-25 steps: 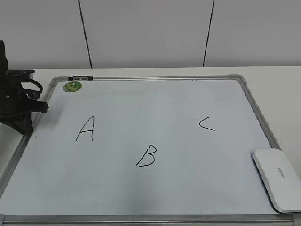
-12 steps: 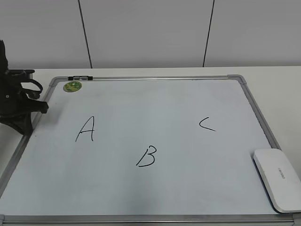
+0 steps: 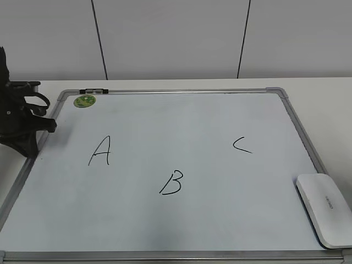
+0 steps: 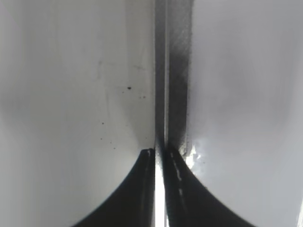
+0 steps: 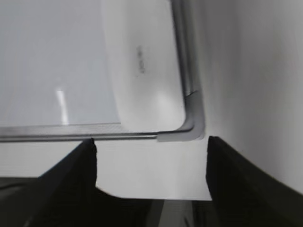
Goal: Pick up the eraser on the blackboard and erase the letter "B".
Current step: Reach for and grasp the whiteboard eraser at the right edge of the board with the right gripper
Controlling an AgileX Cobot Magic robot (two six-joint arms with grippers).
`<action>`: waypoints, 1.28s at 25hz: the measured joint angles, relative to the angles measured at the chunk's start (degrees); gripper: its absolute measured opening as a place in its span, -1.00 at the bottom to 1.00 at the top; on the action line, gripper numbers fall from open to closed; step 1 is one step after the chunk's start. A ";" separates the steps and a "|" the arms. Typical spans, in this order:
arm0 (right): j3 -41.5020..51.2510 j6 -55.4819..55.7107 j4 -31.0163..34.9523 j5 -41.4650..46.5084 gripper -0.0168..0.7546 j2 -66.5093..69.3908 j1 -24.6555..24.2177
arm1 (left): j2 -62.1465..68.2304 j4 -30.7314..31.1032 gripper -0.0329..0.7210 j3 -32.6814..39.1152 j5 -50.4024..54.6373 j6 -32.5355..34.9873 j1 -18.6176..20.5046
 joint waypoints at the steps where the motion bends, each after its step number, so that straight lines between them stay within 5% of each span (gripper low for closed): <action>1: -0.64 -1.93 2.29 1.26 0.43 2.98 0.00 | 0.00 0.00 -0.85 0.00 0.00 0.00 0.00; 5: -3.51 -6.08 7.37 3.47 0.43 13.02 0.00 | 0.00 0.00 -0.85 0.00 0.00 0.00 0.00; 15: -7.48 -6.13 6.72 1.61 0.31 18.35 5.40 | 0.00 0.00 -0.85 0.00 0.00 0.00 0.00; 25: -11.65 9.23 -6.16 -0.38 0.30 25.97 11.81 | 0.00 0.00 -0.85 0.00 0.00 0.00 0.00; 32: -11.98 10.64 -7.63 -1.57 0.74 27.58 11.81 | 0.00 -0.26 -0.85 0.00 0.00 0.00 0.00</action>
